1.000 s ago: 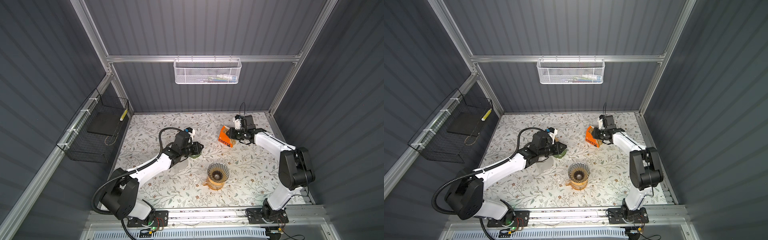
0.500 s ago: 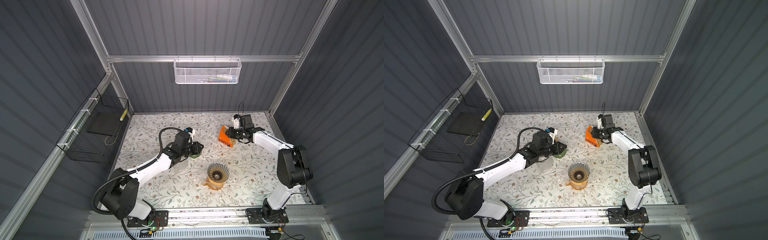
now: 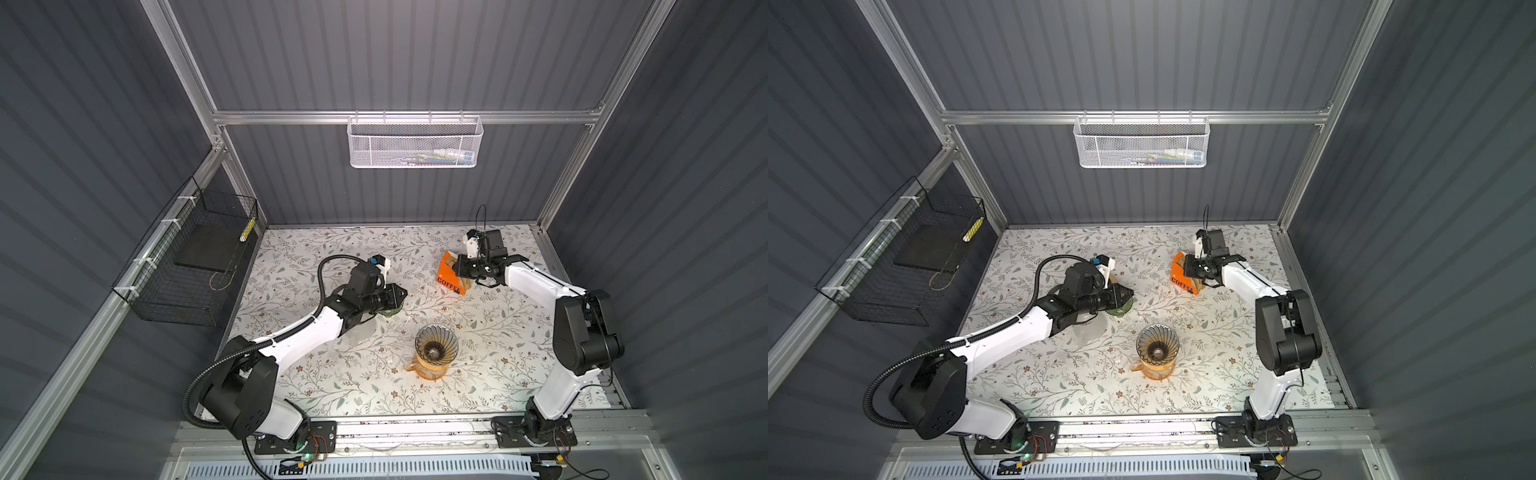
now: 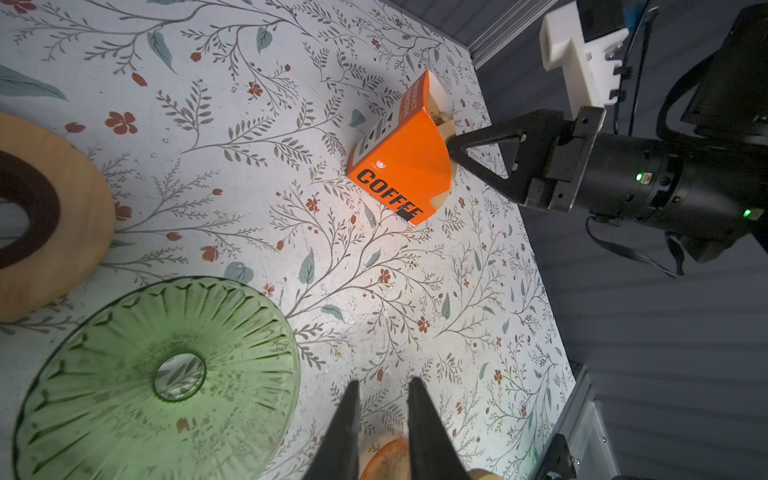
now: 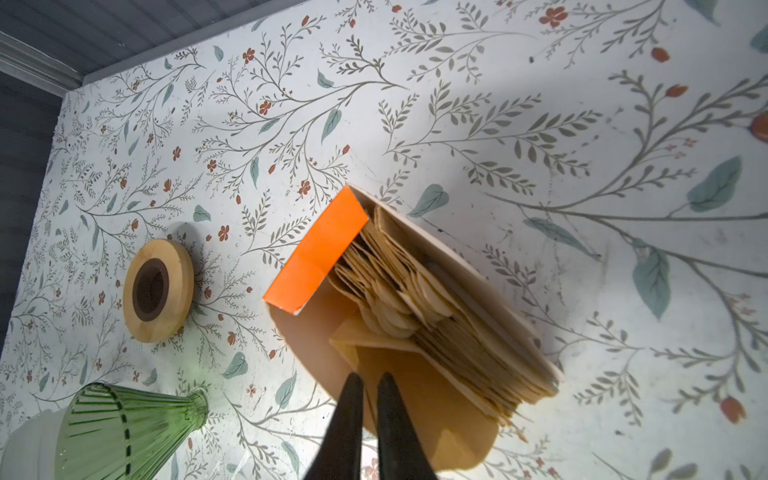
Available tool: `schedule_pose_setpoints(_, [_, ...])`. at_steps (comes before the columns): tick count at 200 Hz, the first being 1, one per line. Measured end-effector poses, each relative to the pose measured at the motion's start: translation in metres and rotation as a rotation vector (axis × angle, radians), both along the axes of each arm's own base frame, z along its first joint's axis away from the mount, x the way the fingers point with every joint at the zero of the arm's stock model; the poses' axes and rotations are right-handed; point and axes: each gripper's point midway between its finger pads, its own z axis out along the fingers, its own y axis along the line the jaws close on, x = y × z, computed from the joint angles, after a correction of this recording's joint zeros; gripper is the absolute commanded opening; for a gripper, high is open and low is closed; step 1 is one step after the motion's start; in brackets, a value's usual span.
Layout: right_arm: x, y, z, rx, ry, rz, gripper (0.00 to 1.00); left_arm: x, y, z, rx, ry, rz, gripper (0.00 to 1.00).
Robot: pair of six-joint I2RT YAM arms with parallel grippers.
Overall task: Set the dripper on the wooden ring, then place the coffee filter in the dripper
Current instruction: 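Lift the right gripper up, drawing the filter out of the COFFEE box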
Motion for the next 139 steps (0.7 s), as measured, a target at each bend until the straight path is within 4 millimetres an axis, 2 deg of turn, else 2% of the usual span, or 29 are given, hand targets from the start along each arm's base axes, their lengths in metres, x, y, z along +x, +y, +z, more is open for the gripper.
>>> schedule_pose_setpoints(46, [-0.001,-0.003,-0.002,-0.014,0.007,-0.008,0.01,0.000,0.000,0.000,0.000,0.000,0.000,0.22])
schedule_pose_setpoints(106, [-0.002,-0.005,-0.002,-0.027,0.007,-0.013,0.00,0.000,0.000,0.000,-0.002,-0.002,0.000,0.23])
schedule_pose_setpoints(139, [-0.005,-0.007,0.008,-0.033,-0.010,-0.015,0.00,0.000,0.000,0.000,-0.002,-0.002,0.000,0.23])
